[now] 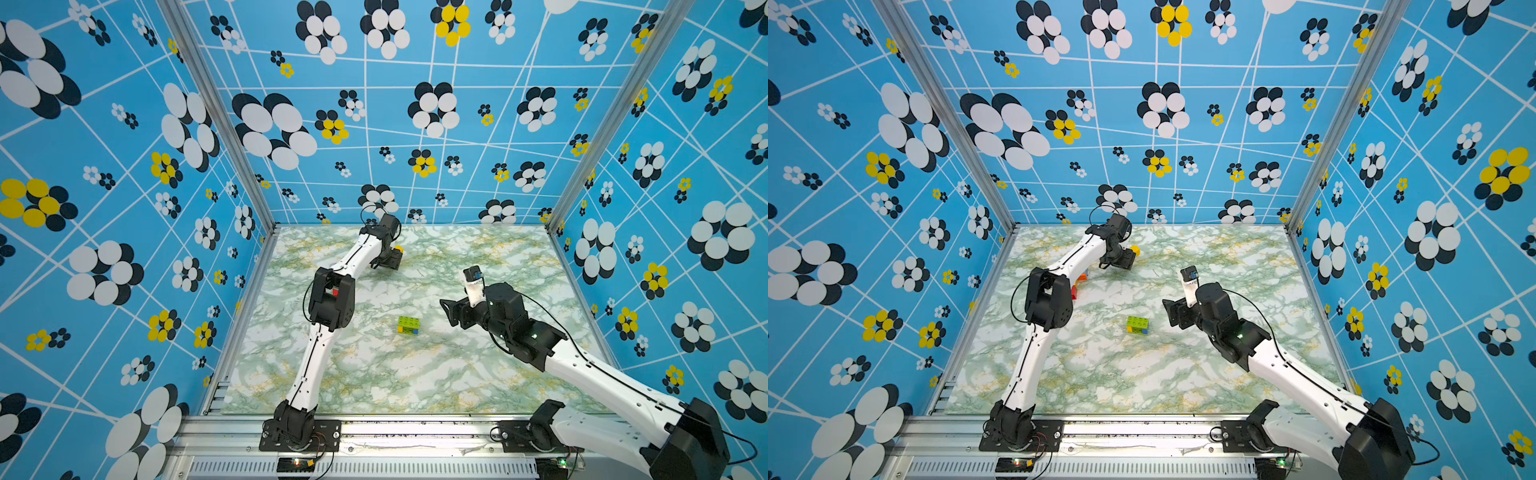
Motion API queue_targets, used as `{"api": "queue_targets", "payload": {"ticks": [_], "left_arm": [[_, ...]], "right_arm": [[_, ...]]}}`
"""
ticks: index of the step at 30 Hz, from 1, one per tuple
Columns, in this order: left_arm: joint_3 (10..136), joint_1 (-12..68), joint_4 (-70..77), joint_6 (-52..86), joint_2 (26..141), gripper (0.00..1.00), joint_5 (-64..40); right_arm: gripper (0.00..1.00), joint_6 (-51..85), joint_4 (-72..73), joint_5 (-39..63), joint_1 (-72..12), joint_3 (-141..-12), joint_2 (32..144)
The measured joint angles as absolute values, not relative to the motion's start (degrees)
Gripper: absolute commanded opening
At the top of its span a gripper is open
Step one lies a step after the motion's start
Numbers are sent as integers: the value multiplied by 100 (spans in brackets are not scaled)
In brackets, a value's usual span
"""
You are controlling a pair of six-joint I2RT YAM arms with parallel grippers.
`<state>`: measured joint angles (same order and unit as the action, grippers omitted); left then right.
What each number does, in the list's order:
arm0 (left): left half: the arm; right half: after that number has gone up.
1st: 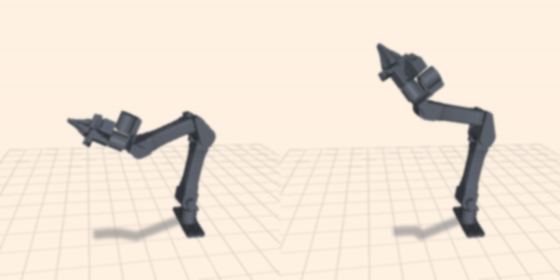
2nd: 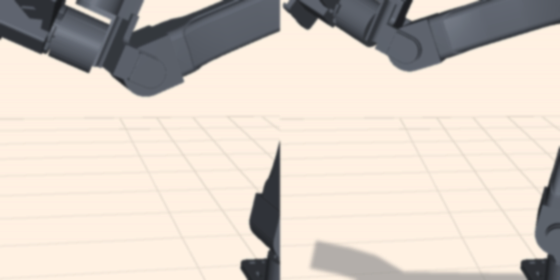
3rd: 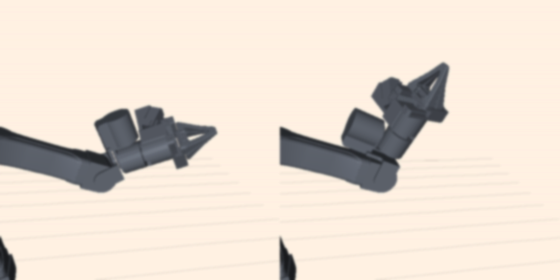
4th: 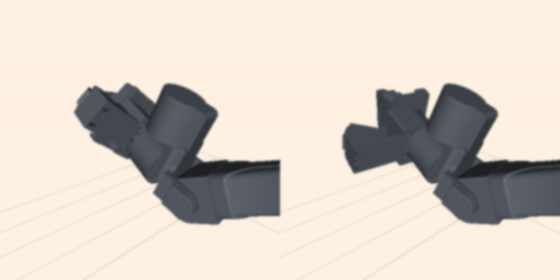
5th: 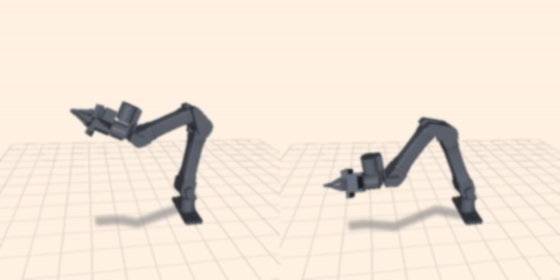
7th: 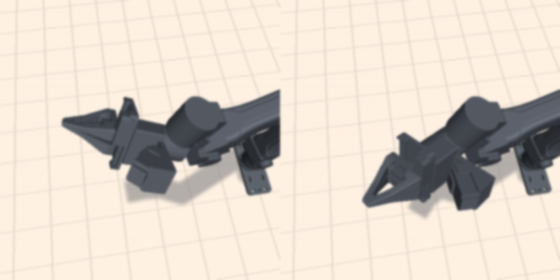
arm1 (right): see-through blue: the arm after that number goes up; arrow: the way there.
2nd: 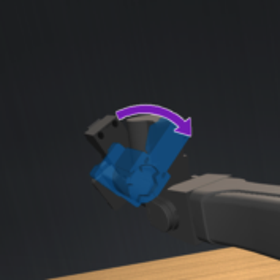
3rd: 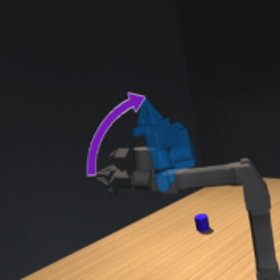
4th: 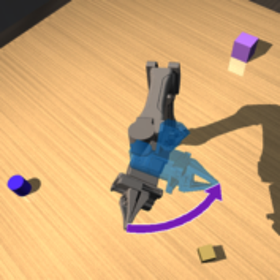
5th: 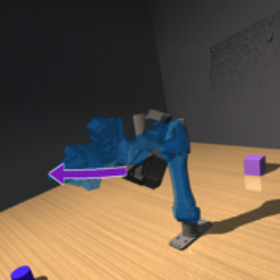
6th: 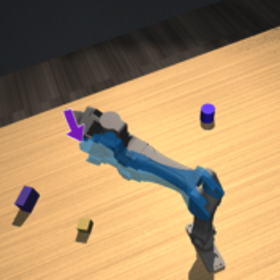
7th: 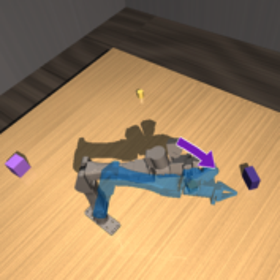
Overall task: Assemble the letter p with lego
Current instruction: Pick up the lego brick from the center of the board.
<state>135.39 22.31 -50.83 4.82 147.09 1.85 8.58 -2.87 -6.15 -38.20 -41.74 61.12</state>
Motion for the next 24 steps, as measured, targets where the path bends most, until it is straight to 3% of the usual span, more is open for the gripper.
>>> {"api": "queue_targets", "payload": {"ticks": [7, 8, 15, 19, 24], "left_arm": [[14114, 2226, -5367, 429, 15133, 44, 222], [14132, 2228, -5378, 438, 15141, 37, 207], [14158, 2237, -5387, 469, 15139, 11, 174], [13585, 2270, -5092, 469, 14851, 7, 172], [11209, 2364, -4021, 493, 13432, 8, 23]], "right_arm": [[87, 978, -143, -613, -3820, -4171, 6261], [87, 991, -119, -615, -3820, -4171, 6283], [87, 1160, -108, -799, -3822, -4171, 6318], [86, 1511, -150, -1133, -3804, -4174, 6318], [82, 1986, -217, -1219, -3804, -4198, 6324]]}}
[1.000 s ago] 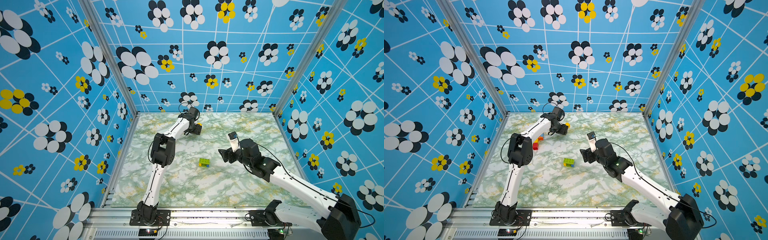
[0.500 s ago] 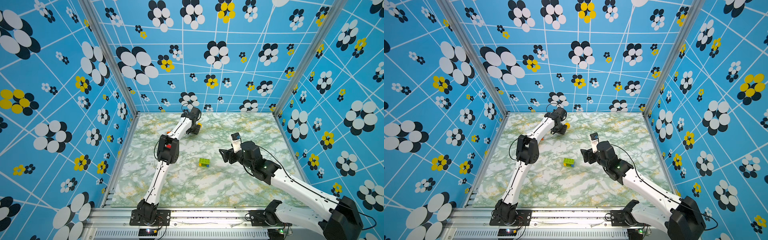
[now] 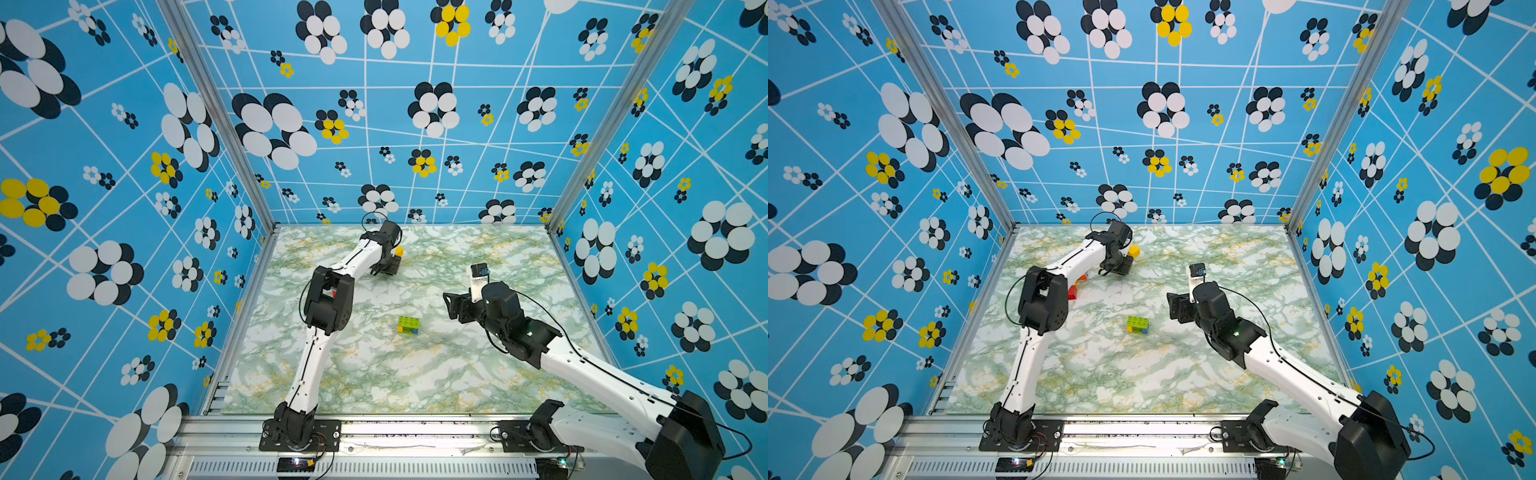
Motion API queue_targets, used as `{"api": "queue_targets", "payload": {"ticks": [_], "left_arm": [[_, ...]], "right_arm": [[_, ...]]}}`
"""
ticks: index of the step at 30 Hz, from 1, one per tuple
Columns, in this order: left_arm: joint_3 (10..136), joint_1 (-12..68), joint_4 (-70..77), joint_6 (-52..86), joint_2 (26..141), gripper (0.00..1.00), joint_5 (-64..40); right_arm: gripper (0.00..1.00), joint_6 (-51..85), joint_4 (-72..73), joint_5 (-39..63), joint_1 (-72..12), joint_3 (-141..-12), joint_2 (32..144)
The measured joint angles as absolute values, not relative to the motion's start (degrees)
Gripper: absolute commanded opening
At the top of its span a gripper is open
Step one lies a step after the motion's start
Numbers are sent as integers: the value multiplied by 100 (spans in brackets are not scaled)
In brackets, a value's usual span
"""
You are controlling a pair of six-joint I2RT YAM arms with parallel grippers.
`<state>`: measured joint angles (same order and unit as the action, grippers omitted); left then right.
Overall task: Assemble the letter p with lego
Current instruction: Pick up the lego brick from the center of the board.
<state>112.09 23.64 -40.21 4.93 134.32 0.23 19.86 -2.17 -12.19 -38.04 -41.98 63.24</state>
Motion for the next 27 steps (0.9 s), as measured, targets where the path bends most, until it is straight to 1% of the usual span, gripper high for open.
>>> {"api": "queue_targets", "payload": {"ticks": [1, 4, 9, 14, 18, 23, 27], "left_arm": [[10606, 2373, -3721, 499, 13010, 10, -58], [8997, 2429, -2757, 517, 11719, 10, -255], [6941, 2519, -1048, 790, 9889, 9, -674], [5531, 2720, 366, 1055, 9008, 9, -1127], [4797, 3059, 1059, 1081, 8611, 9, -1431], [4305, 3385, 1678, 937, 8167, 9, -1592], [3966, 3653, 2049, 744, 7832, 10, -1614]], "right_arm": [[82, 2102, -257, -1219, -3802, -4235, 6348], [80, 2488, -283, -1166, -3771, -4392, 6534], [78, 3065, -276, -856, -3741, -4554, 6895], [78, 3369, -303, -451, -3741, -4829, 7183], [78, 3496, -316, -121, -3804, -5159, 7301], [77, 3544, -318, 106, -4066, -5472, 7542], [69, 3590, -355, 213, -4200, -5494, 7752]]}}
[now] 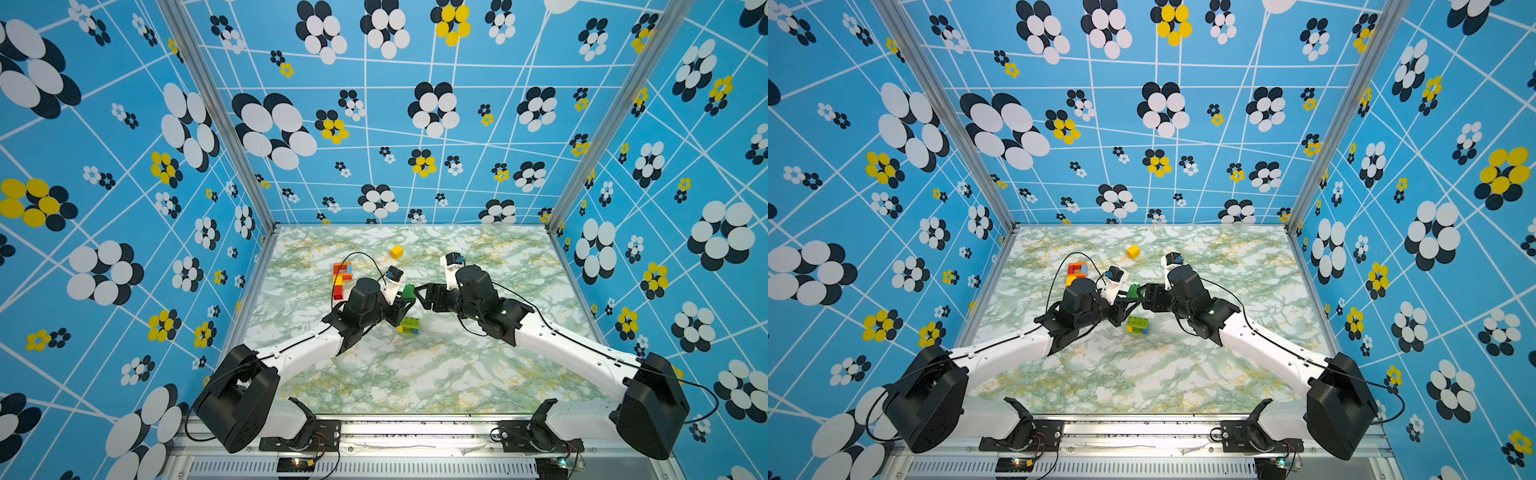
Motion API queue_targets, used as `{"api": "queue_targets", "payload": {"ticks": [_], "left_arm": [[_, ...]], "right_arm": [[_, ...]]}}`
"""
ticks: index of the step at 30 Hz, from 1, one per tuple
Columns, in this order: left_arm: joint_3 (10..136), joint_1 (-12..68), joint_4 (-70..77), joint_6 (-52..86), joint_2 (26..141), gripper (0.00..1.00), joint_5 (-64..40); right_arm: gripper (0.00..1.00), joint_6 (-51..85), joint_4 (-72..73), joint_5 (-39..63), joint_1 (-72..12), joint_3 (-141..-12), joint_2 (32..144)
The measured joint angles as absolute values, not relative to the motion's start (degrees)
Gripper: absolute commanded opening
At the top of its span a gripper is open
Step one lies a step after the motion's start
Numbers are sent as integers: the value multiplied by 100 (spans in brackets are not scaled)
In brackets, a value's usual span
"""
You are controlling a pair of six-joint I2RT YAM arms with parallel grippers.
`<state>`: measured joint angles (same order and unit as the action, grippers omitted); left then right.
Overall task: Assemble the letter p with lego
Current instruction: Pick up the lego brick from the center of the board.
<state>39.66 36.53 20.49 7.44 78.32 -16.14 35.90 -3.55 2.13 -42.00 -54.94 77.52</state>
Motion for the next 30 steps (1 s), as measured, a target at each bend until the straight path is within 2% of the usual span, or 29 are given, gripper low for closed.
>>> {"api": "queue_targets", "payload": {"ticks": [10, 17, 18, 21, 25, 30], "left_arm": [[3754, 3951, 2283, 464, 7732, 10, -1651], [3691, 4075, 2383, 338, 7719, 12, -1592], [3677, 4075, 2386, 338, 7701, 18, -1590], [3638, 4080, 2375, 351, 7618, 48, -1503], [3505, 4086, 2383, 447, 7269, 75, -965], [2853, 3752, 2423, 788, 6379, 81, -486]], "right_arm": [[53, 3675, -410, 550, -4222, -5511, 7926], [23, 3642, -414, 873, -4224, -5513, 7926], [21, 3618, -419, 902, -4224, -5513, 7926], [13, 3548, -541, 939, -4226, -5621, 7948], [9, 3454, -867, 497, -4235, -5988, 8079], [9, 3341, -958, -696, -4237, -6149, 8355]]}}
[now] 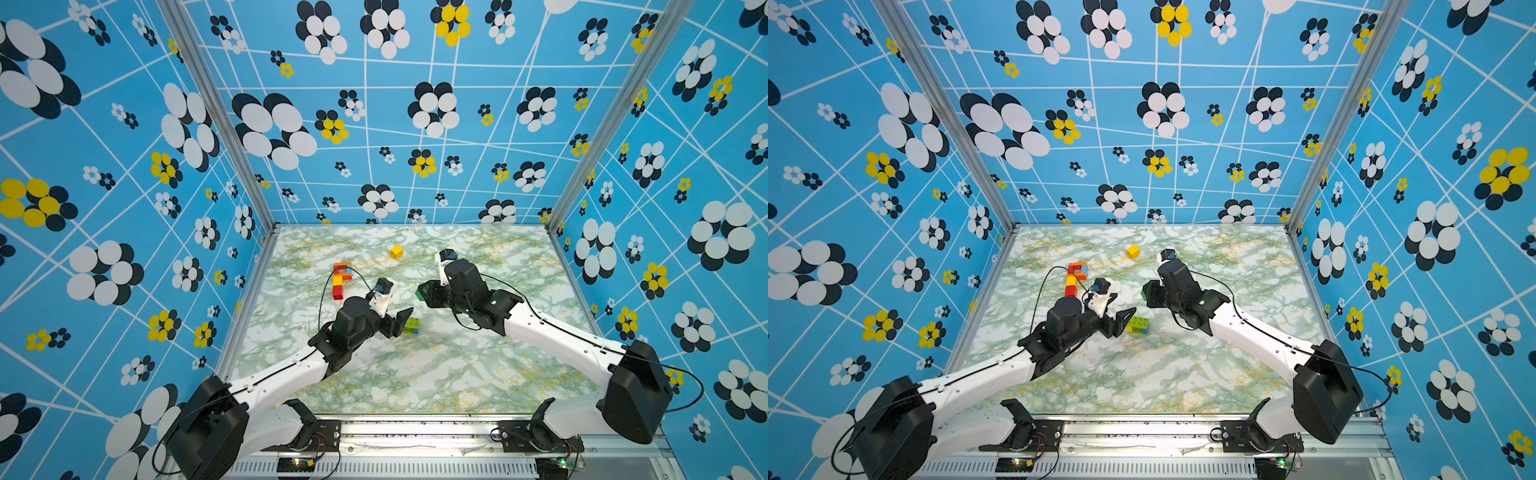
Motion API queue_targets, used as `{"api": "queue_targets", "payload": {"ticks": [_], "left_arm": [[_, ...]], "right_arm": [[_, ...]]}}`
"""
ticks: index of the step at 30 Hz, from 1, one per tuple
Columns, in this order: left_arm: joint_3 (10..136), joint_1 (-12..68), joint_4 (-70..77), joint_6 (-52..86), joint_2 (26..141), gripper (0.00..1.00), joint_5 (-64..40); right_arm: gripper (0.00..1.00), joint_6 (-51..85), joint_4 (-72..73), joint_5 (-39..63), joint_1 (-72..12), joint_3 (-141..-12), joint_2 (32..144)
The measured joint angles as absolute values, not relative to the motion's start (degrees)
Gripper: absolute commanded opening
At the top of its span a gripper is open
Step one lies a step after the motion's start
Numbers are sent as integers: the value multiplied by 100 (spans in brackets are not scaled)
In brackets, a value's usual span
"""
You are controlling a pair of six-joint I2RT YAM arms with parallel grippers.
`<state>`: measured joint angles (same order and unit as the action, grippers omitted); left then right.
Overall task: Assemble the letter p with lego
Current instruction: Place the lego brick at the center of the board.
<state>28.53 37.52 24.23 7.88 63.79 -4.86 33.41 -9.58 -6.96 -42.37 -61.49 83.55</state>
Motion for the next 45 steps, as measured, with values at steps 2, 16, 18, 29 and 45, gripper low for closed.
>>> {"api": "queue_targets", "payload": {"ticks": [2, 16, 18, 29, 45], "left_arm": [[2630, 3465, 2359, 982, 6003, 81, -344], [1772, 2222, 1406, 1610, 4099, 86, 49], [1772, 2209, 1382, 1610, 4091, 86, 49], [1772, 2169, 1350, 1612, 4156, 87, 49], [1772, 2132, 1347, 1612, 4209, 88, 150]], "right_arm": [[9, 3345, -921, -1188, -4237, -6158, 8571], [9, 3559, -438, -3236, -4313, -7124, 10997], [9, 3557, -401, -3301, -4311, -7251, 11174], [11, 3542, -357, -3463, -4311, -7603, 11749], [34, 3562, -360, -3551, -4368, -7601, 11924]]}}
